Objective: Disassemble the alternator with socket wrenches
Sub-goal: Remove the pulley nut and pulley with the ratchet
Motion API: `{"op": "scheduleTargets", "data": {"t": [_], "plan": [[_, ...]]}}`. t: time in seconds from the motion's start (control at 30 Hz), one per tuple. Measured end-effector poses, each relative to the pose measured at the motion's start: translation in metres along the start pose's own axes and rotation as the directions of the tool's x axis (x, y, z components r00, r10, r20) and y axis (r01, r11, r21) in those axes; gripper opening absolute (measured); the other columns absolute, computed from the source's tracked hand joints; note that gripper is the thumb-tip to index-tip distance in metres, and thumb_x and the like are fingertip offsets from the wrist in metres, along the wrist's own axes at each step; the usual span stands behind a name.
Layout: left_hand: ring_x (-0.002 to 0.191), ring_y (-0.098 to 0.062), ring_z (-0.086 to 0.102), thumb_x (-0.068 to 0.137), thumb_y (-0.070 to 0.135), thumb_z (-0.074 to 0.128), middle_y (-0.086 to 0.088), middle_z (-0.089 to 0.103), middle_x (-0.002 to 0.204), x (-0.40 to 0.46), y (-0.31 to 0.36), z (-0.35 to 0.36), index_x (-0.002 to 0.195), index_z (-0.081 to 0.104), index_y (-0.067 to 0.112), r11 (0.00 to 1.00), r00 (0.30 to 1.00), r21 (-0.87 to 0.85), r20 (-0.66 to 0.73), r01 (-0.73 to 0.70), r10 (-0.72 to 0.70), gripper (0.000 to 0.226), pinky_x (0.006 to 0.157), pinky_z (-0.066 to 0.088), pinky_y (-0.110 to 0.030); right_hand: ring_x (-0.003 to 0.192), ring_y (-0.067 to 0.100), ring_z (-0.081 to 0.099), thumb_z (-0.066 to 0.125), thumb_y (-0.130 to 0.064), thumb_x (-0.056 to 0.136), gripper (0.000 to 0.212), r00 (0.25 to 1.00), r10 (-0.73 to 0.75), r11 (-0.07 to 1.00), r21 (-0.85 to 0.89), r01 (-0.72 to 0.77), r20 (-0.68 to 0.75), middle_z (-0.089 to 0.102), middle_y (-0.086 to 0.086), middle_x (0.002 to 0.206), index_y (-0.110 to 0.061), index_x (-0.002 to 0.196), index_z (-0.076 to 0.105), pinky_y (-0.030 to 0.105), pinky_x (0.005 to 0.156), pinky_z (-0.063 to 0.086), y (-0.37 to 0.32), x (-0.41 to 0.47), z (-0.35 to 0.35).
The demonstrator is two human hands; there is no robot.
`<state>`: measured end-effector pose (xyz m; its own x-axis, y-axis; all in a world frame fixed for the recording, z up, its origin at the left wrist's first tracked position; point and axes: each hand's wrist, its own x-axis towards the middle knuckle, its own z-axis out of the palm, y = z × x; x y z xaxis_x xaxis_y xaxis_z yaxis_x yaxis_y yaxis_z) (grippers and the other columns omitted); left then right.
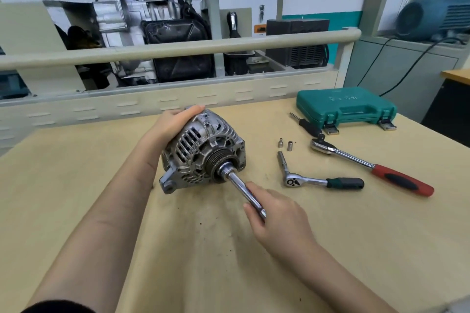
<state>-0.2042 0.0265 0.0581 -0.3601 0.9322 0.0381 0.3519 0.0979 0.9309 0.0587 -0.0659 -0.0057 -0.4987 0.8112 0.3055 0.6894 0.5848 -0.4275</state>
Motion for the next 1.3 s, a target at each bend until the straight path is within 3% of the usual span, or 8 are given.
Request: {"op": "scheduleTargets", "data": {"t": [0.2,0.4,0.63,0.8,0.93,1.1,1.23,1.3], "plan": [[0.080,-0.022,0.071,0.053,0.072,0.060,-0.005,0.073,0.090,0.006,0.005,-0.011,0.094,0.069,0.018,0.990,0.971,0.014,0.196,0.138,-0.138,0.068,0.070,0.051,-0.030,0.027,0.009,0.033,0.032,-0.028,0.100,0.027,0.809,0.176,0.348,0.734,-0.584,0.561,0.059,-0.005,0.054,-0.014,0.098,0.055,0.013,0.035,0.020,0.004,0.022,-0.004],[0.082,-0.028,0.070,0.077,0.064,0.054,-0.011,0.072,0.093,0.013,0.000,-0.008,0.097,0.069,0.013,0.990,0.971,-0.019,0.198,0.143,-0.136,0.057,0.072,0.051,-0.032,0.063,0.017,0.050,0.040,-0.031,0.094,0.019,0.989,0.106,0.984,0.132,-0.119,0.107,0.055,-0.003,0.071,-0.023,0.101,0.056,0.034,0.056,0.033,0.005,0.020,-0.005],[0.089,-0.032,0.067,0.078,0.063,0.053,-0.014,0.071,0.098,0.014,0.000,-0.007,0.106,0.065,0.009,0.991,0.974,-0.023,0.185,0.134,-0.128,0.062,0.082,0.051,-0.038,0.065,0.014,0.053,0.040,-0.029,0.095,0.019,0.997,0.040,0.981,0.187,-0.051,0.060,0.052,-0.008,0.073,-0.031,0.111,0.050,0.027,0.054,0.035,0.002,0.019,0.000],[0.092,-0.033,0.067,0.077,0.064,0.053,-0.015,0.070,0.100,0.014,-0.002,-0.007,0.108,0.065,0.009,0.991,0.974,-0.022,0.184,0.135,-0.129,0.064,0.089,0.050,-0.042,0.029,0.008,0.031,0.034,-0.023,0.100,0.025,0.789,0.172,0.253,0.747,-0.614,0.590,0.043,0.000,0.056,-0.010,0.088,0.053,0.013,0.035,0.023,0.004,0.038,-0.009],[0.092,-0.034,0.067,0.074,0.066,0.054,-0.015,0.070,0.100,0.016,-0.003,-0.009,0.108,0.065,0.008,0.991,0.971,-0.010,0.201,0.134,-0.129,0.068,0.090,0.050,-0.044,0.052,0.015,0.044,0.035,-0.026,0.098,0.021,0.970,0.125,0.959,0.225,-0.171,0.206,0.046,-0.001,0.066,-0.017,0.092,0.053,0.028,0.047,0.028,-0.003,0.036,-0.007],[0.087,-0.034,0.068,0.077,0.065,0.052,-0.015,0.071,0.097,0.016,-0.002,-0.008,0.101,0.067,0.010,0.991,0.968,-0.029,0.219,0.132,-0.123,0.061,0.081,0.052,-0.039,0.077,0.022,0.056,0.034,-0.027,0.098,0.030,0.992,0.049,0.999,-0.024,-0.046,0.120,0.051,-0.002,0.083,-0.025,0.126,0.044,0.027,0.057,0.032,-0.007,0.031,-0.001],[0.092,-0.035,0.066,0.078,0.063,0.053,-0.017,0.070,0.101,0.015,-0.002,-0.007,0.109,0.064,0.006,0.990,0.970,-0.030,0.208,0.136,-0.127,0.066,0.089,0.050,-0.044,0.044,0.016,0.058,0.040,0.000,0.093,0.028,0.795,0.144,0.050,0.798,-0.601,0.590,0.051,0.005,0.060,-0.013,0.110,0.059,0.020,0.040,0.044,0.000,0.038,-0.017],[0.094,-0.035,0.065,0.079,0.062,0.053,-0.018,0.069,0.103,0.014,-0.001,-0.007,0.111,0.063,0.006,0.991,0.972,-0.039,0.201,0.132,-0.121,0.065,0.091,0.049,-0.044,0.041,0.011,0.054,0.043,0.005,0.090,0.034,0.823,0.123,0.138,0.811,-0.568,0.555,0.054,0.002,0.059,-0.012,0.115,0.058,0.017,0.037,0.039,0.001,0.036,-0.015]]}}
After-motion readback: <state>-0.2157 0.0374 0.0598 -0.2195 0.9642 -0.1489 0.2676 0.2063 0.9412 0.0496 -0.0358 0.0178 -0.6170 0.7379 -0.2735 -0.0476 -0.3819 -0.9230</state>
